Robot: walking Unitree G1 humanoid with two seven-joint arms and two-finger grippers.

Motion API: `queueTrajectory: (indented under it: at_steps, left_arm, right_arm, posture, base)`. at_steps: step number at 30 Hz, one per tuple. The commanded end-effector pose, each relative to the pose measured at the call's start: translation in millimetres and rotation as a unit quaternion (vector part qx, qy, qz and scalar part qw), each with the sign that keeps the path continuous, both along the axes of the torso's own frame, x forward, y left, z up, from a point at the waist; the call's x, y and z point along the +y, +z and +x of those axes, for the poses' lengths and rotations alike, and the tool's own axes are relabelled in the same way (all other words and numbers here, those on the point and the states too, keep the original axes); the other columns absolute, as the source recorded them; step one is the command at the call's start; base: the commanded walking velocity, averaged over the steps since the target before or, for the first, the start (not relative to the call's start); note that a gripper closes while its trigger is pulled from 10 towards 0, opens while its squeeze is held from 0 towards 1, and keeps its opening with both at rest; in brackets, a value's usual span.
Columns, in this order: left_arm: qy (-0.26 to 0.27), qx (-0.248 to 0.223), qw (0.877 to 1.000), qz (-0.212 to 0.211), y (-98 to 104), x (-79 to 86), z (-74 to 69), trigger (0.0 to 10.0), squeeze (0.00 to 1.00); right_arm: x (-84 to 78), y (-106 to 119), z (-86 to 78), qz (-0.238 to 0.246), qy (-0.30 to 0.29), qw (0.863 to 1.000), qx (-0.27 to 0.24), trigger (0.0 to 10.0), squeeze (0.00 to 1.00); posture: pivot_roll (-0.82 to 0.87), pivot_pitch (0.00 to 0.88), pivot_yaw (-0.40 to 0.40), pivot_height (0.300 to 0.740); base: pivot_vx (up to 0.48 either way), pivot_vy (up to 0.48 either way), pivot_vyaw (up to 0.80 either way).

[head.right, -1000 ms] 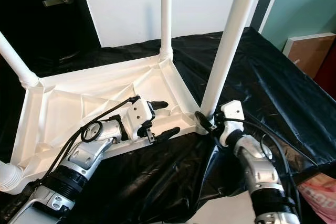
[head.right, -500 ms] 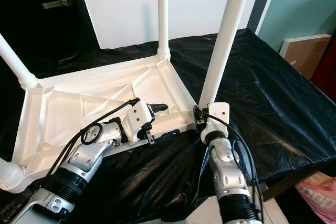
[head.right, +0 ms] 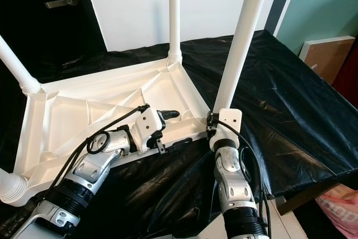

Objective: Building children table

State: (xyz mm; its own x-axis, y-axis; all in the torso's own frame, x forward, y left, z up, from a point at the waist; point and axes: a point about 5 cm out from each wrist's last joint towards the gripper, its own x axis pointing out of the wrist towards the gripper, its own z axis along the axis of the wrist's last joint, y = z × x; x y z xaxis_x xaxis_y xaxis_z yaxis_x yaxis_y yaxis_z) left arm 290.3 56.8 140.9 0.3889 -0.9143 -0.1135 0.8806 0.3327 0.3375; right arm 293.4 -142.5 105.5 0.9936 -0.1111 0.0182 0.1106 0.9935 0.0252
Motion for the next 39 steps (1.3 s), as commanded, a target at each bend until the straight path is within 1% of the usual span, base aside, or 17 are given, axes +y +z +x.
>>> queueTrajectory:
  at_steps: [1, 9, 10, 15, 16, 21, 22, 25, 26, 27, 30, 32, 33, 35, 36, 38, 39]
  left_arm:
    - [-0.001, 0.002, 1.0, 0.005, -2, 0.4, 0.3, 10.0, 0.0]
    - [0.0, 0.002, 1.0, 0.004, -2, 0.0, 0.0, 10.0, 0.0]
    - [0.0, 0.003, 1.0, 0.003, -2, -0.2, -0.2, 10.0, 0.0]
    - [-0.002, 0.003, 1.0, 0.004, -3, -0.4, -1.3, 10.0, 0.0]
    - [-0.003, 0.004, 1.0, 0.004, -4, -1.2, -2.4, 10.0, 0.0]
    - [-0.006, 0.005, 1.0, 0.004, -5, -1.6, -3.6, 10.0, 0.0]
    - [-0.007, 0.006, 1.0, 0.004, -5, -1.7, -4.3, 10.0, 0.0]
    - [-0.008, 0.007, 1.0, 0.005, -5, -1.7, -4.5, 10.0, 0.0]
    - [-0.009, 0.008, 1.0, 0.005, -6, -1.6, -5.1, 10.0, 0.0]
    - [-0.01, 0.009, 1.0, 0.006, -6, -1.5, -6.1, 10.0, 0.0]
    - [-0.011, 0.01, 1.0, 0.006, -6, -1.3, -6.7, 10.0, 0.0]
    - [-0.016, 0.013, 1.0, 0.009, -7, -1.2, -8.9, 10.0, 0.0]
    - [-0.016, 0.013, 1.0, 0.009, -7, -1.2, -8.9, 10.0, 0.0]
    - [-0.021, 0.015, 1.0, 0.011, -7, -0.8, -10.5, 10.0, 0.0]
    - [-0.021, 0.015, 1.0, 0.011, -7, -0.8, -10.5, 10.0, 0.0]
    - [-0.029, 0.016, 0.999, 0.018, -8, -0.4, -12.5, 10.0, 0.0]
    - [-0.029, 0.016, 0.999, 0.018, -8, -0.4, -12.5, 10.0, 0.0]
  right_arm:
    - [-3.3, -11, -3.0, 0.0, -0.019, 0.999, 0.031, 10.0, 0.0]
    - [-4.1, -10, -2.0, -0.004, -0.024, 0.999, 0.03, 10.0, 0.0]
    - [-5.2, -9, -2.1, -0.005, -0.023, 0.999, 0.028, 10.0, 1.0]
    - [-7.4, -5, -3.2, -0.008, -0.005, 1.0, 0.013, 10.0, 1.0]
    - [-10.4, -2, -5.1, -0.013, 0.008, 1.0, -0.001, 10.0, 1.0]
    - [-17.8, 3, -7.7, -0.013, 0.03, 0.999, -0.013, 10.0, 1.0]
    - [-21.5, 4, -9.2, -0.012, 0.067, 0.998, -0.017, 10.0, 1.0]
    - [-22.2, 4, -9.7, -0.01, 0.082, 0.996, -0.016, 10.0, 1.0]
    - [-23.5, 5, -9.8, -0.012, 0.109, 0.994, -0.016, 10.0, 1.0]
    - [-26.2, 6, -9.0, -0.019, 0.139, 0.99, -0.015, 10.0, 0.0]
    - [-28.7, 6, -8.1, -0.025, 0.16, 0.987, -0.014, 10.0, 0.0]
    - [-35.4, 11, -3.0, -0.043, 0.202, 0.978, -0.017, 10.0, 0.0]
    - [-35.4, 11, -3.0, -0.043, 0.202, 0.978, -0.017, 10.0, 0.0]
    - [-37.7, 17, 2.3, -0.063, 0.259, 0.964, -0.018, 10.0, 0.0]
    - [-37.7, 17, 2.3, -0.063, 0.259, 0.964, -0.018, 10.0, 0.0]
    - [-38.1, 19, 8.0, -0.078, 0.295, 0.952, -0.015, 10.0, 0.0]
    - [-38.1, 19, 8.0, -0.078, 0.295, 0.952, -0.015, 10.0, 0.0]
  posture:
    - [-0.03, 0.0, -0.005, 0.74]
    - [-0.03, 0.0, -0.01, 0.74]
    - [-0.03, 0.0, -0.012, 0.74]
    - [-0.03, 0.0, -0.012, 0.74]
    - [-0.03, 0.0, -0.013, 0.74]
    - [-0.04, 0.0, -0.011, 0.74]
    - [-0.04, 0.004, -0.01, 0.74]
    - [-0.04, 0.004, -0.01, 0.74]
    - [-0.04, 0.011, -0.007, 0.74]
    - [-0.04, 0.018, -0.006, 0.74]
    - [-0.04, 0.02, -0.005, 0.74]
    - [-0.04, 0.031, 0.002, 0.74]
    - [-0.04, 0.031, 0.002, 0.74]
    - [-0.03, 0.037, 0.005, 0.74]
    - [-0.03, 0.037, 0.005, 0.74]
    - [-0.02, 0.042, 0.001, 0.74]
    - [-0.02, 0.042, 0.001, 0.74]
  base:
    - [0.0, 0.0, 0.0]
    - [0.0, 0.0, 0.0]
    - [0.0, 0.0, 0.0]
    - [0.0, 0.0, 0.0]
    - [0.0, 0.0, 0.0]
    - [0.0, 0.0, 0.0]
    - [0.0, 0.0, 0.0]
    - [0.0, 0.0, 0.0]
    - [0.0, 0.0, 0.0]
    - [0.0, 0.0, 0.0]
    - [0.0, 0.0, 0.0]
    - [0.0, 0.0, 0.0]
    - [0.0, 0.0, 0.0]
    - [0.0, 0.0, 0.0]
    - [0.0, 0.0, 0.0]
    - [0.0, 0.0, 0.0]
    - [0.0, 0.0, 0.0]
